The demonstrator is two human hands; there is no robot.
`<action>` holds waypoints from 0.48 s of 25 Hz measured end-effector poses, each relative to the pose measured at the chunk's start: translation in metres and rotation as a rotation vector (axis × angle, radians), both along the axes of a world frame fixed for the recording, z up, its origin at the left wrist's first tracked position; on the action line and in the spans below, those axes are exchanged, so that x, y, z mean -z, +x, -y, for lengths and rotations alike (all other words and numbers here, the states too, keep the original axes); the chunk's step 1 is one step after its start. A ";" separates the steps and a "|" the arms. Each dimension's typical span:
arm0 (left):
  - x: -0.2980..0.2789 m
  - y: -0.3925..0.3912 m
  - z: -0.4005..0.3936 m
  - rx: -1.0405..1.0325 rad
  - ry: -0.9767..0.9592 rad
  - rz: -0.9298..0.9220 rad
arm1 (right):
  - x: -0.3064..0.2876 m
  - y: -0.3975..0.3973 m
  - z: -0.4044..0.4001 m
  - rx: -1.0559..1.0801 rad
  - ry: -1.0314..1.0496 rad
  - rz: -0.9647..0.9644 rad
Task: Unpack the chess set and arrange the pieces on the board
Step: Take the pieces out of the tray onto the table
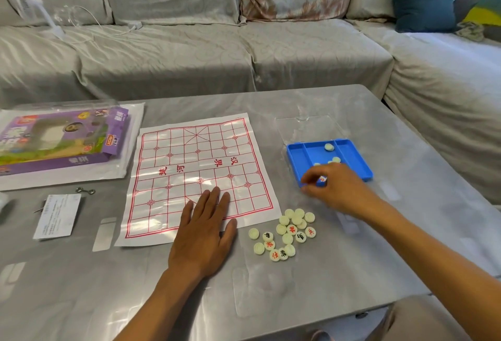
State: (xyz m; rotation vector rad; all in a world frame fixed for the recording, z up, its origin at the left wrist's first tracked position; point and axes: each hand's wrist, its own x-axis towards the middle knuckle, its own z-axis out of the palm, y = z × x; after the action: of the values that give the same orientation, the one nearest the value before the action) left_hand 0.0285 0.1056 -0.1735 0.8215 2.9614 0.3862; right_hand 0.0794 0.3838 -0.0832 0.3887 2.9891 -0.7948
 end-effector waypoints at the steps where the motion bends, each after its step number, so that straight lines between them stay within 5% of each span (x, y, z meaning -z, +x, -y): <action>1: 0.000 0.000 0.000 0.000 -0.008 -0.002 | -0.001 -0.012 -0.015 0.054 0.068 -0.066; 6: 0.001 0.000 0.000 -0.009 -0.012 0.001 | 0.008 -0.054 -0.064 -0.022 0.161 0.258; 12: 0.002 -0.001 0.000 -0.002 -0.014 0.000 | 0.022 -0.056 -0.075 0.070 0.211 0.060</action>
State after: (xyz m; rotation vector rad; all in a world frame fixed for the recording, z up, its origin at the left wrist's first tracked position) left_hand 0.0279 0.1051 -0.1759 0.8170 2.9616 0.3647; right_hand 0.0234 0.4587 -0.1051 0.5165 3.0258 -0.4632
